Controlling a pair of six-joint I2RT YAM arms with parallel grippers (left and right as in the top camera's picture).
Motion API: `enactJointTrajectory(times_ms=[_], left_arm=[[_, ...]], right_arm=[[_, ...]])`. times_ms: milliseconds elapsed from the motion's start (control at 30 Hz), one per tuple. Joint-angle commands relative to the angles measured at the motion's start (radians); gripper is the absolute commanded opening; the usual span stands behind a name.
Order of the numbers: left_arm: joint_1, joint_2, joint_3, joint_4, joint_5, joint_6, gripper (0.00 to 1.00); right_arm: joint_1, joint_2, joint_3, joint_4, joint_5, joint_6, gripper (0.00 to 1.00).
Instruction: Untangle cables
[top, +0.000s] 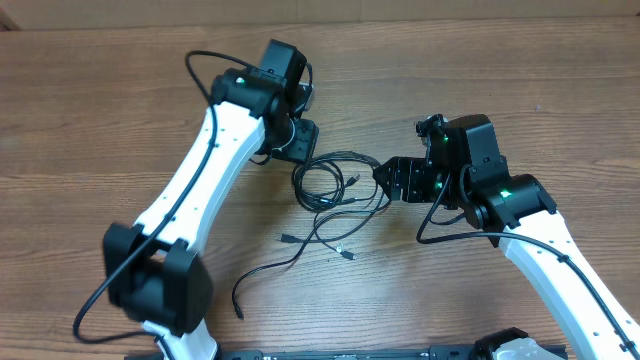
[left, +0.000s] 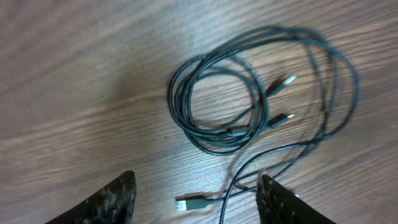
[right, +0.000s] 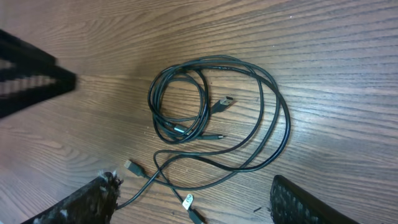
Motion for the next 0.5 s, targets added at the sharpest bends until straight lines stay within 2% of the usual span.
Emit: enactJointTrajectory(times_ms=[0,100,467], left_arm=[[0.001,0.068,0.015,-0.013,0.040,-0.068,0.63],[0.001,0.124,0.015,-0.022,0.085,-0.080,0.63],[0.002,0.309,0.015,-0.060,0.089,-0.101,0.57]], right_arm=[[0.004,0.000,0.018,0.000,0.000,-0.005,0.76],[0.004,0.000,0.018,0.001,0.000,-0.005,0.76],[0.004,0.000,0.018,-0.003,0.008,-0.005,0.76]])
